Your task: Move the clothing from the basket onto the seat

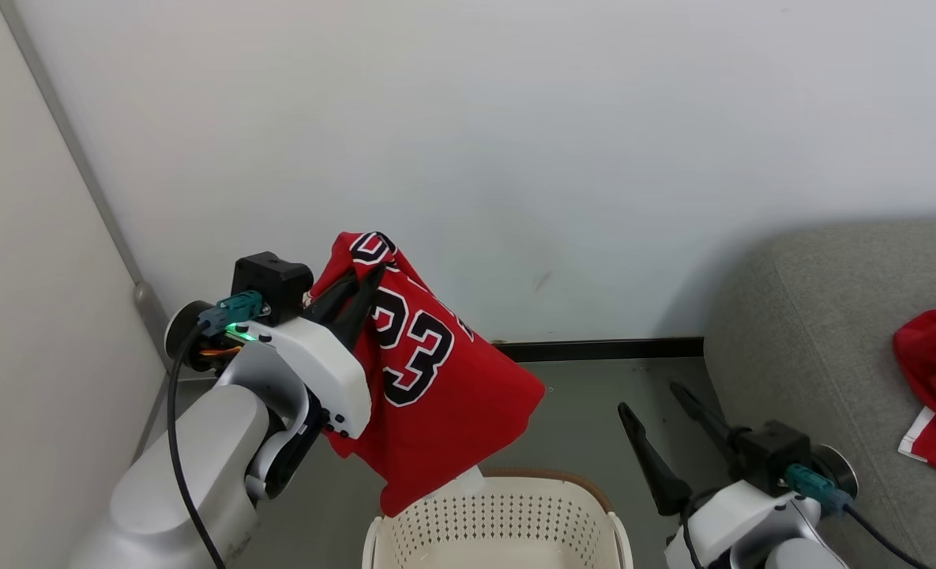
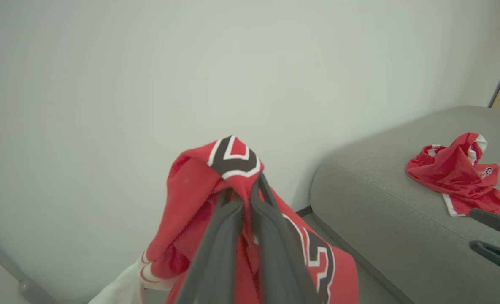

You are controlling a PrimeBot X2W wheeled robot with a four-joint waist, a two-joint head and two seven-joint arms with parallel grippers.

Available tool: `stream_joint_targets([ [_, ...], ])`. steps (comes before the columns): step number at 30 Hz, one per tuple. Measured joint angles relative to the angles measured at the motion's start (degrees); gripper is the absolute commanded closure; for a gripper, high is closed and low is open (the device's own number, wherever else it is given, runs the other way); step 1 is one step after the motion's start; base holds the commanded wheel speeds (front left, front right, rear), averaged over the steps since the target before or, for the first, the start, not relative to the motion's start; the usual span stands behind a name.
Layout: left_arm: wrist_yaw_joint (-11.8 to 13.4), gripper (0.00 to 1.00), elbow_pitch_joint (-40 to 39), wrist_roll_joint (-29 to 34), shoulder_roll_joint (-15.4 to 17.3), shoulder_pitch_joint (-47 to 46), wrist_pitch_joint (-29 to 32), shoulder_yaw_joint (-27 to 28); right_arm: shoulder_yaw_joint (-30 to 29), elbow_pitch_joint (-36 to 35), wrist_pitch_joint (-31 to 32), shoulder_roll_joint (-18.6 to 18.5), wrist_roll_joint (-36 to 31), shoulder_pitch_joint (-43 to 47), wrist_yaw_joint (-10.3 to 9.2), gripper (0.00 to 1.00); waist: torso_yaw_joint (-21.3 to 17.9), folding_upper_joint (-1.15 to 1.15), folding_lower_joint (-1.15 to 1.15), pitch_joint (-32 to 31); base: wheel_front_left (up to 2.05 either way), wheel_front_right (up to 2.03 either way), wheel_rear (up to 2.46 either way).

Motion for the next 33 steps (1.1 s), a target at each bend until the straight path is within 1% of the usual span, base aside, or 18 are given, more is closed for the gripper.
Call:
stream_joint_targets([
  [1,0.4,1.00,-0.3,0.0,-0.1,0.0,0.3,-0.2,0.4,0.3,0.0,0.0,0.0,-0.8,0.00,0.00,0.2,0.00,0.00,0.1,0.00,0.00,0.00],
  [6,0.5,1.00,-1.7,0.0,-0.5,0.0,0.9,-0.6,2.8,1.9,0.6,-0.1,0.7,-4.4,0.00,0.00,1.1,0.00,0.00,0.6,0.00,0.00,0.00],
  [11,0.9,1.00,-3.2,0.0,-0.7,-0.1,1.1,-1.0,6.0,3.9,0.9,-0.2,3.0,-6.7,0.00,0.00,2.4,0.00,0.00,1.1,0.00,0.00,0.00],
  [15,0.9,1.00,-4.1,0.1,-1.1,-0.3,1.8,-1.4,8.9,5.7,1.3,-1.2,5.6,-9.1,0.00,0.00,3.6,0.00,0.00,1.5,0.00,0.00,0.00],
  [19,0.9,1.00,-5.0,0.2,-1.7,-0.6,2.2,-1.9,13.7,7.1,1.7,-2.8,7.3,-11.6,0.00,0.00,4.8,0.00,0.00,1.9,0.00,0.00,0.00],
  [26,0.9,1.00,-5.6,0.2,-2.3,-1.3,2.8,-2.7,24.6,8.8,2.9,-5.8,8.0,-16.6,0.03,0.00,6.5,0.00,0.00,2.3,0.00,0.00,0.00],
  [30,0.9,1.00,-5.7,0.2,-2.6,-1.3,2.9,-3.1,28.7,10.2,3.0,-7.7,7.6,-19.3,0.03,0.00,7.3,0.00,0.00,2.5,0.00,0.00,0.00],
  [33,0.9,1.00,-5.9,0.2,-2.8,-1.4,2.9,-3.3,31.5,11.7,3.0,-8.1,7.5,-21.1,0.03,0.00,7.7,0.00,0.00,2.5,0.00,0.00,0.00],
])
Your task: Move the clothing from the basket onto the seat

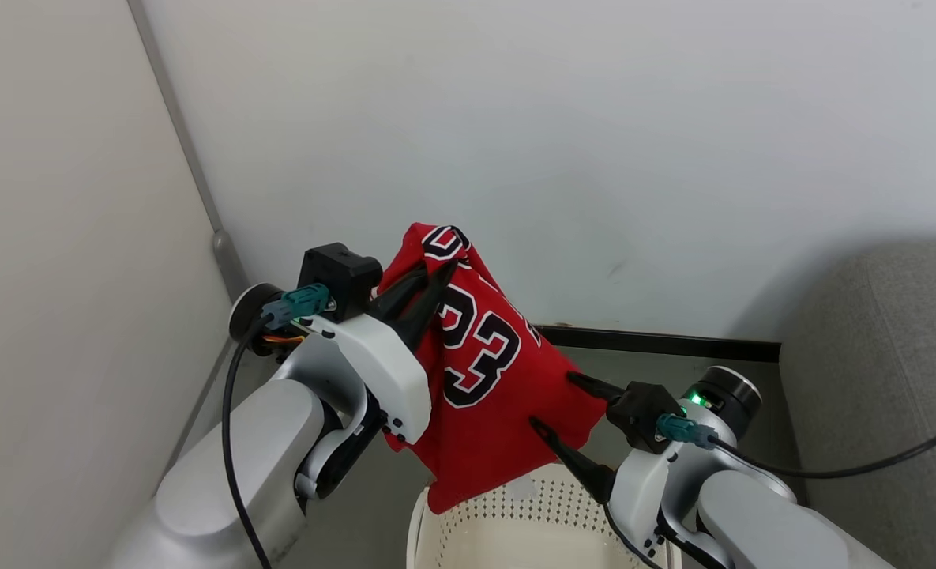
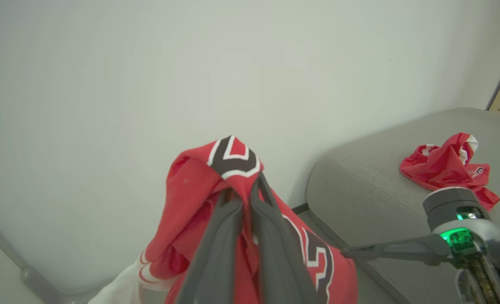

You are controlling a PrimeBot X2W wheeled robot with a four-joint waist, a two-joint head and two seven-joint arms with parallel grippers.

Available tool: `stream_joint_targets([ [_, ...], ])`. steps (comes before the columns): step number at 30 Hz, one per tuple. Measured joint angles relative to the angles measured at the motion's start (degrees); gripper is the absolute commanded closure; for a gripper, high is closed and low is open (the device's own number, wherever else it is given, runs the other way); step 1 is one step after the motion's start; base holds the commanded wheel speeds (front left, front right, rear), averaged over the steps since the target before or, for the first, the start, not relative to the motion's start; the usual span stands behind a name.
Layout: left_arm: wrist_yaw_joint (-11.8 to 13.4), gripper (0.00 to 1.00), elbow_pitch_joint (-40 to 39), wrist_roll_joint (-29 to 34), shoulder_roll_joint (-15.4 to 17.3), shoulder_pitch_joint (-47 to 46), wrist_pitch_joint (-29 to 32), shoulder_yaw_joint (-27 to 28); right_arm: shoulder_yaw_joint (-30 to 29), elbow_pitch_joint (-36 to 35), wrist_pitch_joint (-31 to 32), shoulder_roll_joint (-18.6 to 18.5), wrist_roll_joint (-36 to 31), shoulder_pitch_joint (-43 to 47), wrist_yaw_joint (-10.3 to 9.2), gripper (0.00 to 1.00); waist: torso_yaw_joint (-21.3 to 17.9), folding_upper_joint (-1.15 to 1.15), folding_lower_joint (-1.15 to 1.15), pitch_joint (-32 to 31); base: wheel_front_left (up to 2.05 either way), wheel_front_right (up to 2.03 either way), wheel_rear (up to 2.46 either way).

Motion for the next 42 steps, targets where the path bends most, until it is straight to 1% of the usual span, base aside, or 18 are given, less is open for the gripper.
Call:
stream_joint_targets([
  [6,-0.1,1.00,-0.3,0.0,-0.7,0.0,0.1,-0.7,3.9,3.3,-0.1,0.6,1.5,-2.5,0.00,0.00,0.7,0.00,0.00,-0.1,0.00,0.00,0.00],
  [14,-0.1,1.00,-0.6,0.0,-1.5,-0.2,0.6,-1.5,6.4,7.7,-0.9,2.6,3.7,-6.3,0.00,0.00,1.8,0.00,0.00,-0.2,0.00,0.00,0.00],
  [19,-0.1,1.00,-0.8,0.0,-2.3,-0.9,1.0,-1.9,9.5,10.3,-1.5,3.9,5.4,-7.1,0.00,0.00,2.6,0.00,0.00,-0.3,0.00,0.00,0.00],
  [20,-0.1,1.00,-0.8,0.0,-2.5,-1.0,1.0,-1.9,9.9,10.8,-1.6,4.1,5.7,-7.1,0.00,0.22,2.7,0.00,0.00,-0.3,0.00,0.00,0.00],
  [21,-0.1,1.00,-0.8,0.0,-2.6,-1.1,1.0,-2.0,10.5,11.2,-1.9,4.2,5.7,-7.3,0.00,0.51,2.8,0.00,0.00,-0.3,0.00,0.00,0.00],
  [23,-0.1,1.00,-0.9,0.0,-2.8,-1.2,1.0,-2.1,10.8,12.1,-2.0,4.4,6.3,-8.1,0.00,0.65,3.1,0.00,0.00,-0.3,0.00,0.00,0.00],
  [24,-0.1,1.00,-0.9,0.0,-2.9,-1.2,1.0,-2.2,10.9,12.4,-2.1,4.5,6.6,-8.5,0.00,0.65,3.1,0.00,0.00,-0.2,0.00,0.00,0.00],
  [25,-0.1,1.00,-0.9,0.0,-2.9,-1.2,1.0,-2.3,10.9,12.7,-2.1,4.5,6.7,-9.0,0.00,0.74,3.2,0.00,0.00,-0.2,0.00,0.00,0.00],
  [27,-0.1,1.00,-0.9,0.0,-2.9,-1.2,1.1,-2.3,10.9,13.1,-2.6,4.7,7.0,-9.7,0.00,0.82,3.3,0.00,0.00,-0.1,0.00,0.00,0.00],
  [28,-0.1,1.00,-0.9,0.0,-2.8,-1.2,1.1,-2.2,11.0,13.4,-2.6,4.7,7.1,-10.0,0.00,0.88,3.3,0.00,0.00,-0.1,0.00,0.00,0.00],
  [29,-0.1,1.00,-0.9,0.0,-2.8,-1.2,1.1,-2.2,11.1,13.7,-2.6,4.8,7.1,-10.3,0.00,1.00,3.2,0.00,0.00,0.0,0.00,0.00,0.00],
  [37,0.0,1.00,-0.9,0.0,-2.5,-1.1,1.0,-1.7,11.3,14.5,-3.1,4.9,8.3,-10.7,0.00,1.00,2.3,0.00,0.00,0.3,0.00,0.00,0.00],
  [41,0.3,1.00,-0.6,0.0,-2.1,-1.0,1.0,-1.1,9.3,14.3,-3.1,4.0,9.3,-10.7,0.00,1.00,1.5,0.00,0.00,0.4,0.00,0.00,0.00],
  [42,0.3,0.98,-0.6,0.0,-2.1,-1.0,1.0,-1.1,9.3,14.3,-3.1,4.0,9.3,-10.7,0.00,1.00,1.5,0.00,0.00,0.4,0.00,0.00,0.00],
])
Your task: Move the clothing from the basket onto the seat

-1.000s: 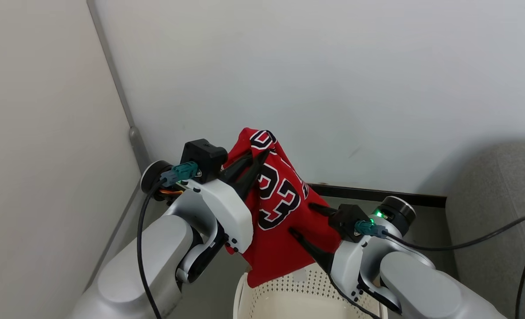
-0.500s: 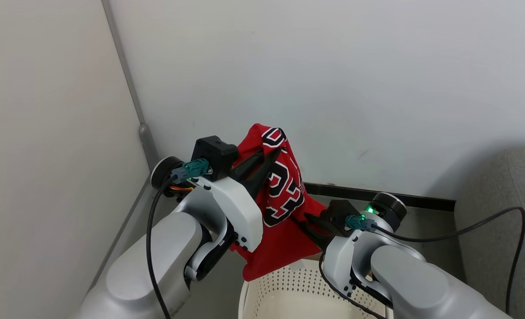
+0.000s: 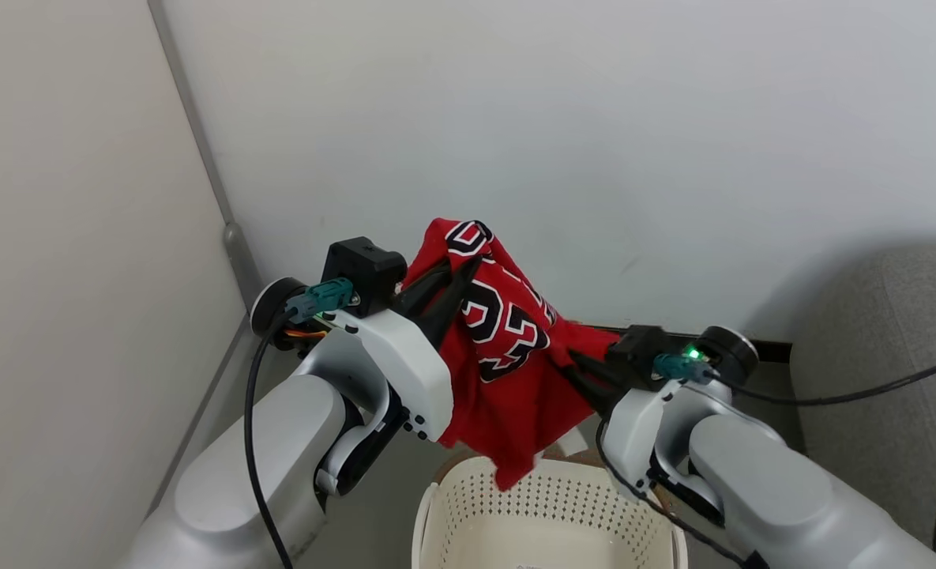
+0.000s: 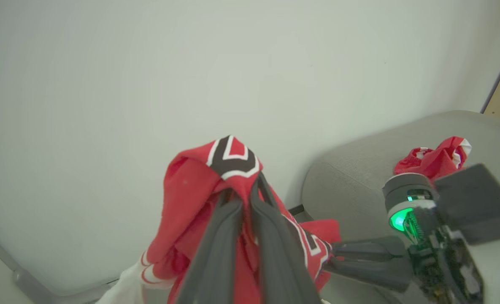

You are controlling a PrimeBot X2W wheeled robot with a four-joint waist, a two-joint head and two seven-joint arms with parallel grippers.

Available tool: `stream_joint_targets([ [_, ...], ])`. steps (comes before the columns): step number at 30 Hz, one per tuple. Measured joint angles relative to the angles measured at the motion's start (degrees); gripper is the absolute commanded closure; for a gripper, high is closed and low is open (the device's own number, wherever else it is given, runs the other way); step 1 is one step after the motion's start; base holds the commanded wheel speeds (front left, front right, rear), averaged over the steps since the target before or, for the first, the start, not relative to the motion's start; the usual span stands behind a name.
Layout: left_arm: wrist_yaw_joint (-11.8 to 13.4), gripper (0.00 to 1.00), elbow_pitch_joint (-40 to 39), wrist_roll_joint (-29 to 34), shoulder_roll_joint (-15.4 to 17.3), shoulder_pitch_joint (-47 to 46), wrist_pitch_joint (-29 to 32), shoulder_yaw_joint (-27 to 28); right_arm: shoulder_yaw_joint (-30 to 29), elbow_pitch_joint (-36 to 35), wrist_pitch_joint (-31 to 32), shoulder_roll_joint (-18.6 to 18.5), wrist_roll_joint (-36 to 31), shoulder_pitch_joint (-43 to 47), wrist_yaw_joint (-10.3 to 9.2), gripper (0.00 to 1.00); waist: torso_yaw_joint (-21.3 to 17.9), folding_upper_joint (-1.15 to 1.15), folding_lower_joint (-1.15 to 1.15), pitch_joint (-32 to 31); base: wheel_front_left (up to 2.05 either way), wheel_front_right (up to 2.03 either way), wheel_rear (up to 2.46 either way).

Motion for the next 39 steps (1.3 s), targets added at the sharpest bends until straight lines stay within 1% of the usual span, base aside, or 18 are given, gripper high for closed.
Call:
stream_joint_targets([
  [1,0.2,0.95,0.2,-0.1,0.2,0.1,-0.1,0.2,-2.0,-1.0,0.0,-1.1,0.4,0.0,0.00,1.00,-0.5,0.00,0.00,0.0,0.00,0.00,0.00],
  [2,0.2,0.92,0.2,-0.1,0.2,0.1,-0.1,0.2,-2.0,-1.0,0.0,-1.1,0.4,0.0,0.00,1.00,-0.5,0.00,0.00,0.0,0.00,0.00,0.00],
  [3,0.2,0.85,0.3,-0.1,0.3,0.2,-0.1,0.3,-3.2,-1.8,0.0,-1.6,0.5,0.0,0.00,1.00,-0.7,0.00,0.00,0.0,0.00,0.00,0.00],
  [7,0.2,0.53,0.5,-0.6,0.4,1.1,-0.6,0.5,-8.0,-5.0,0.0,-3.7,0.6,0.0,0.00,1.00,-1.9,0.00,0.00,0.1,0.00,0.00,0.00],
  [8,0.2,0.20,0.6,-0.6,0.3,1.4,-0.6,0.5,-9.2,-5.7,0.0,-4.4,0.6,0.0,0.00,1.00,-2.2,0.00,0.00,0.1,0.00,0.00,0.00],
  [9,0.2,0.00,0.7,-0.7,0.3,1.5,-0.6,0.5,-10.3,-6.3,0.0,-5.0,0.5,0.0,0.00,1.00,-2.6,0.00,0.00,0.2,0.00,0.00,0.00],
  [10,0.2,0.00,0.7,-1.0,0.1,1.7,-1.1,0.5,-12.4,-7.5,0.0,-6.3,0.0,0.1,0.00,1.00,-3.3,0.00,0.00,0.2,0.00,0.00,0.00],
  [12,0.2,0.00,0.7,-1.1,-0.3,2.0,-1.4,0.4,-14.6,-8.7,0.0,-7.5,-0.9,0.2,0.00,1.00,-4.0,0.00,0.00,0.2,0.00,0.00,0.00],
  [19,-0.4,0.00,0.7,-1.1,-1.1,2.4,-2.6,-0.2,-20.5,-12.4,0.0,-10.7,-3.0,0.5,0.00,1.00,-6.7,0.00,0.00,0.3,0.00,0.00,0.00],
  [27,-0.9,0.00,0.7,-1.1,-1.8,3.1,-4.1,-1.1,-24.9,-14.6,0.0,-14.4,-5.2,4.7,0.00,1.00,-9.9,0.00,0.00,0.4,0.00,0.00,0.00],
  [30,-1.9,0.00,0.7,-1.1,-2.2,3.7,-4.6,-1.6,-26.6,-15.3,0.0,-15.3,-5.2,6.7,0.00,1.00,-11.2,0.00,0.00,0.4,0.00,0.00,0.00],
  [39,-2.9,0.00,0.7,-1.2,-2.8,4.5,-5.9,-2.4,-30.9,-18.3,0.0,-17.3,-5.2,10.4,0.00,1.00,-15.2,0.00,0.00,0.2,0.00,0.00,0.00],
])
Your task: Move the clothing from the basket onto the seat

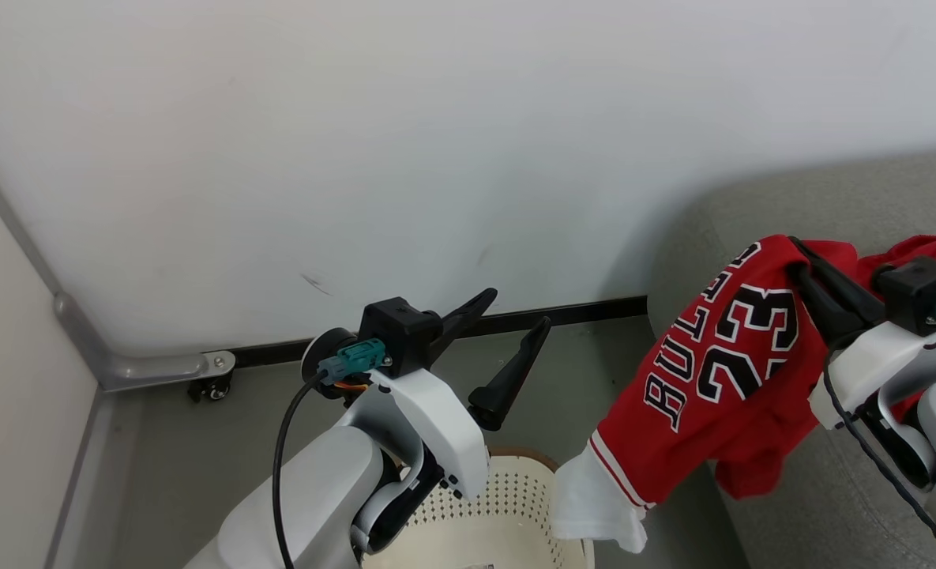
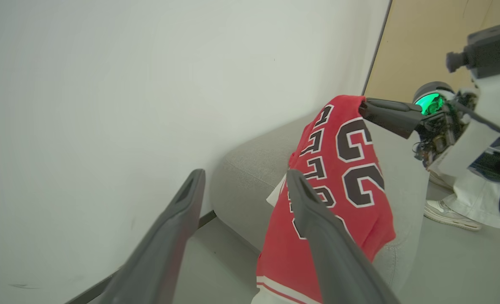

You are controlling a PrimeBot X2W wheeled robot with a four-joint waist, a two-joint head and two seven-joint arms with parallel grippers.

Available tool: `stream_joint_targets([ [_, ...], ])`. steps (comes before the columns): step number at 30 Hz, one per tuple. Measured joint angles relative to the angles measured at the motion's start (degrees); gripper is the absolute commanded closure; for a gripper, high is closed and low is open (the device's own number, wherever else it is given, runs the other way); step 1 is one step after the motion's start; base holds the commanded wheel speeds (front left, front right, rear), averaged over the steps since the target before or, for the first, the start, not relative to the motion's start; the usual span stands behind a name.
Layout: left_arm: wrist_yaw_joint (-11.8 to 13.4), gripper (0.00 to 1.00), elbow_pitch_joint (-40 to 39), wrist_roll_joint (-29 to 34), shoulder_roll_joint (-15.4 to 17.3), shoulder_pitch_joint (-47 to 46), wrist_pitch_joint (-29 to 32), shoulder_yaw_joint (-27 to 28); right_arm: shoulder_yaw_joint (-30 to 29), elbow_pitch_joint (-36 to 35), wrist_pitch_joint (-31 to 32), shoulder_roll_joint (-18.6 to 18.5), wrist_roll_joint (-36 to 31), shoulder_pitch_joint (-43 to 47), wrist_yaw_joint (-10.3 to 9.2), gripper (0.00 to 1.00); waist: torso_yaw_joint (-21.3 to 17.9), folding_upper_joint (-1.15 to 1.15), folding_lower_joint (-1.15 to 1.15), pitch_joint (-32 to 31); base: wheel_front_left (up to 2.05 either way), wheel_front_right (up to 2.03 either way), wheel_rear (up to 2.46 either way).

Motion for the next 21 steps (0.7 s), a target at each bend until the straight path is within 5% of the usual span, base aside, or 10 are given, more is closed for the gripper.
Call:
stream_joint_targets([
  [21,-0.9,0.00,0.0,0.1,-1.0,1.6,-2.7,-1.7,-3.8,-6.1,0.0,-3.4,-0.5,5.4,0.00,1.00,-10.0,0.00,0.00,-0.1,0.00,0.00,0.00],
])
